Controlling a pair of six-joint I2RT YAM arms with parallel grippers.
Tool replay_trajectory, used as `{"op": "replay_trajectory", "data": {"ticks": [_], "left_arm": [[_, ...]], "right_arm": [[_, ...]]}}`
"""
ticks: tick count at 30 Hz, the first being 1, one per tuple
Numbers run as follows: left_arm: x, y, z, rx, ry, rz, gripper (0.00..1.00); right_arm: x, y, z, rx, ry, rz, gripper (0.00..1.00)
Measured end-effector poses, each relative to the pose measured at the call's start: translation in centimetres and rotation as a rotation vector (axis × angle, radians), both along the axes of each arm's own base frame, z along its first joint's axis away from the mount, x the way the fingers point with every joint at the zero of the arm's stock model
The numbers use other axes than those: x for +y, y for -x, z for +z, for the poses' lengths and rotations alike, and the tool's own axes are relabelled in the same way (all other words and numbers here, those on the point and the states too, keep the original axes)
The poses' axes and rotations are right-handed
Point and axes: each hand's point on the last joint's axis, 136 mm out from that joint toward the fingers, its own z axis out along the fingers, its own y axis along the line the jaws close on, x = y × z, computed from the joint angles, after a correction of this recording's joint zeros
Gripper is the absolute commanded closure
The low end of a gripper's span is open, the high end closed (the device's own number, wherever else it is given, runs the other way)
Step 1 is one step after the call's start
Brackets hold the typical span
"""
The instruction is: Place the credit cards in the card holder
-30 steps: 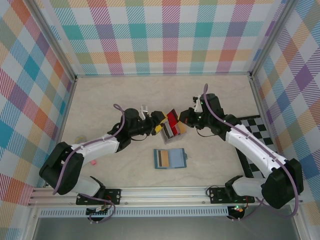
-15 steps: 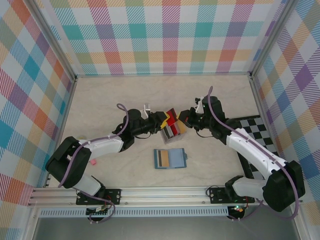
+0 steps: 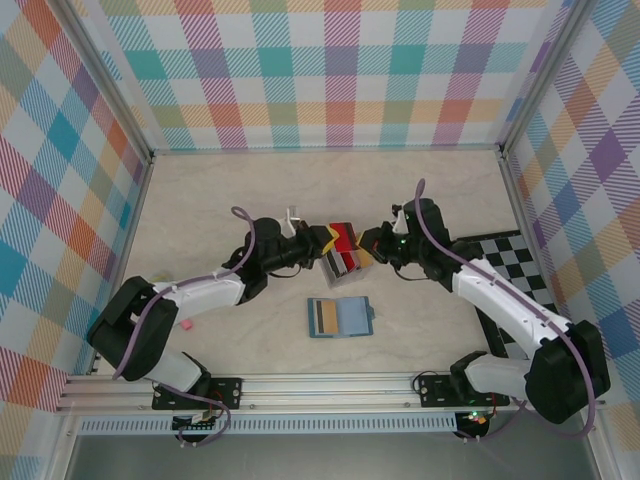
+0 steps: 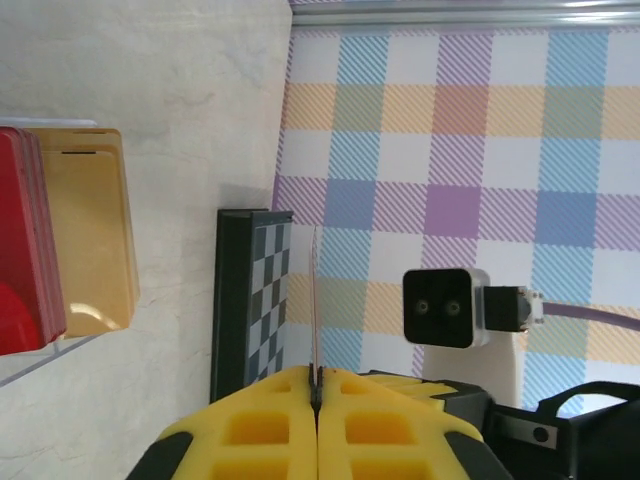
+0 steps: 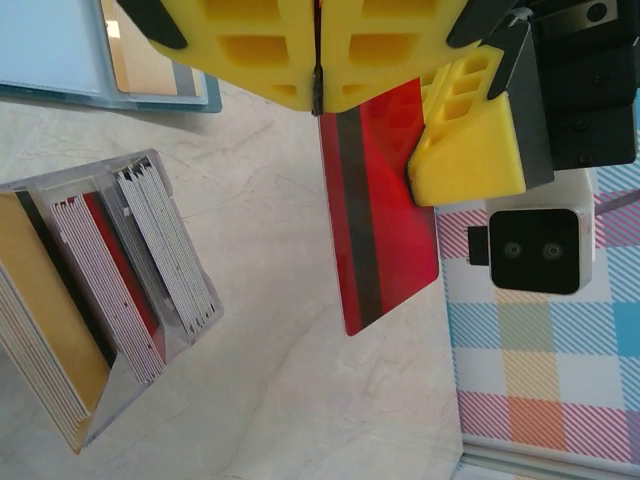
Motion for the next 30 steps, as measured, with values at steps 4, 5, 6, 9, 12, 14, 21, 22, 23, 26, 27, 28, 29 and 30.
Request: {"op": "replay_trajectory", "data": {"ticks": [4, 5, 6, 9, 12, 14, 21, 22, 23, 26, 27, 28, 29, 30], "left_arm": [[0.5, 0.9, -0.5, 0.001, -0.062, -0.016, 1.0], [0.7, 1.2, -0.8, -0.001, -0.09, -0.023, 1.0], [1.0, 1.7, -1.0, -0.004, -0.119, -0.032, 1.0], [1.9, 3.4, -2.2, -0.012, -0.216, -0.066, 1.0], [2.2, 5.6, -4.4, 0.0, -0.31, -0.12, 1.0], [2.0, 7.4, -6.4, 0.019, -0.379, -0.168, 1.0], [1.9, 11.5, -11.7, 0.048, -0.535, -0.237, 1.0], [2.1, 11.6, -12.2, 0.051, -0.55, -0.231, 1.0], [2.4, 11.7, -12.6, 0.053, -0.565, -0.223, 1.0], [2.8, 11.8, -13.4, 0.047, -0.588, -0.202, 1.0], [2.9, 11.7, -13.6, 0.042, -0.59, -0.196, 1.0], [2.8, 11.7, -13.7, 0.038, -0.592, -0.194, 1.0], [2.7, 11.7, -13.8, 0.033, -0.595, -0.192, 1.0], [2.6, 11.8, -14.0, 0.029, -0.597, -0.192, 1.0]], "right_arm": [[-0.5, 0.9, -1.3, 0.024, 0.055, 0.028, 0.6], [-0.8, 1.3, -1.8, 0.029, 0.079, 0.042, 0.57], [-1.0, 1.6, -2.3, 0.039, 0.1, 0.051, 0.55], [-2.0, 2.9, -5.0, 0.092, 0.204, 0.101, 0.46], [-2.8, 4.3, -8.7, 0.173, 0.298, 0.155, 0.34], [-3.5, 6.0, -11.3, 0.234, 0.347, 0.194, 0.28], [-4.1, 8.7, -14.9, 0.308, 0.427, 0.3, 0.26], [-4.0, 8.8, -15.1, 0.308, 0.431, 0.31, 0.25], [-3.8, 9.0, -15.2, 0.306, 0.437, 0.324, 0.25], [-3.4, 9.3, -15.7, 0.306, 0.457, 0.357, 0.25], [-3.3, 9.4, -15.9, 0.308, 0.462, 0.368, 0.25], [-3.3, 9.5, -16.0, 0.312, 0.466, 0.373, 0.25], [-3.2, 9.6, -16.2, 0.315, 0.47, 0.38, 0.25], [-3.2, 9.7, -16.3, 0.317, 0.475, 0.385, 0.26]]}}
